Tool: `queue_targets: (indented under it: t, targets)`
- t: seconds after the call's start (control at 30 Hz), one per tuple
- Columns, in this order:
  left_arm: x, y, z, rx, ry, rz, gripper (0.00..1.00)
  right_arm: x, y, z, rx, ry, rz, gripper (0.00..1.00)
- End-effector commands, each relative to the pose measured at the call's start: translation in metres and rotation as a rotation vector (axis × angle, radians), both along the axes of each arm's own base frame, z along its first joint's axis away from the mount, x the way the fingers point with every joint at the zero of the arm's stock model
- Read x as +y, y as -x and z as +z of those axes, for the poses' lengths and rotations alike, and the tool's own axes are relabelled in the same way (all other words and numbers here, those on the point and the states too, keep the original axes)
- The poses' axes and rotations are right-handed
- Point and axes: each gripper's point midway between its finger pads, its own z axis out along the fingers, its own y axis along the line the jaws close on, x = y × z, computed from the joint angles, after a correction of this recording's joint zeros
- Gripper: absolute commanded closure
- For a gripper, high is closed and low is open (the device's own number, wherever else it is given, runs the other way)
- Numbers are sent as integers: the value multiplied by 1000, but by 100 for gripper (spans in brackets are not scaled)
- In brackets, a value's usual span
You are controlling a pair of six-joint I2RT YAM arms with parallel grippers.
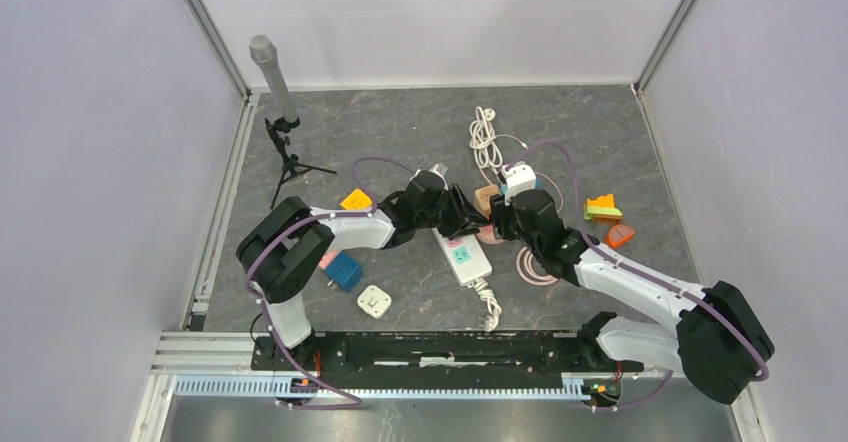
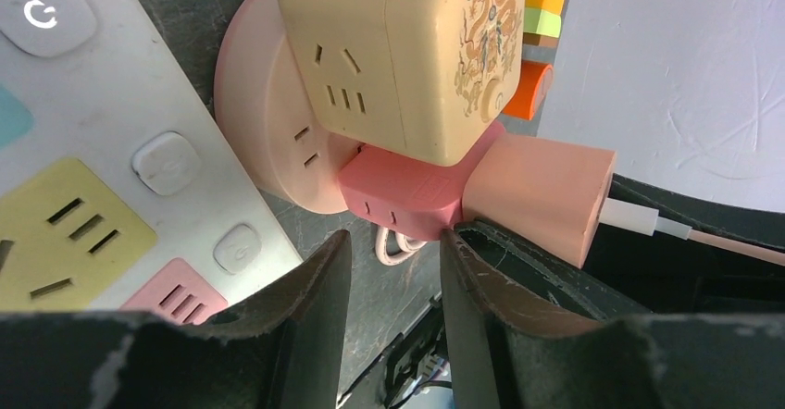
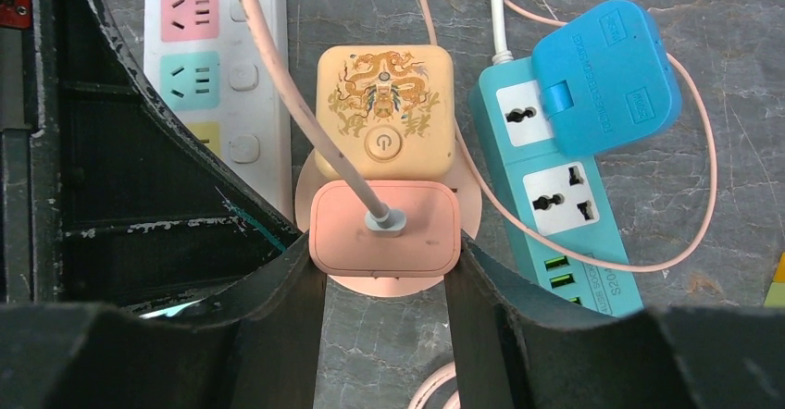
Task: Pull the plug off the socket
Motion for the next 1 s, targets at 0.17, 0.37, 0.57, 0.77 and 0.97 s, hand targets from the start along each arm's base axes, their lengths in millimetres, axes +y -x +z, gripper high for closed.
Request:
queue_targets:
  t: [0.17, 0.37, 0.57, 0.77, 0.97]
  targets:
    - [0, -5, -22, 83, -18, 70, 54, 34, -11, 59, -126, -207, 52, 100]
    - [8, -4, -30, 100, -86, 82, 55, 38, -13, 73, -139, -253, 40, 100]
    - [13, -3, -34, 102, -130, 83, 55, 42, -16, 86, -180, -274, 82, 100]
    - [14, -3, -37, 97, -150, 75, 55, 44, -22, 85, -113, -306, 48, 100]
    - [14, -3, -36, 92, -155, 67, 55, 37, -28, 85, -93, -268, 9, 100]
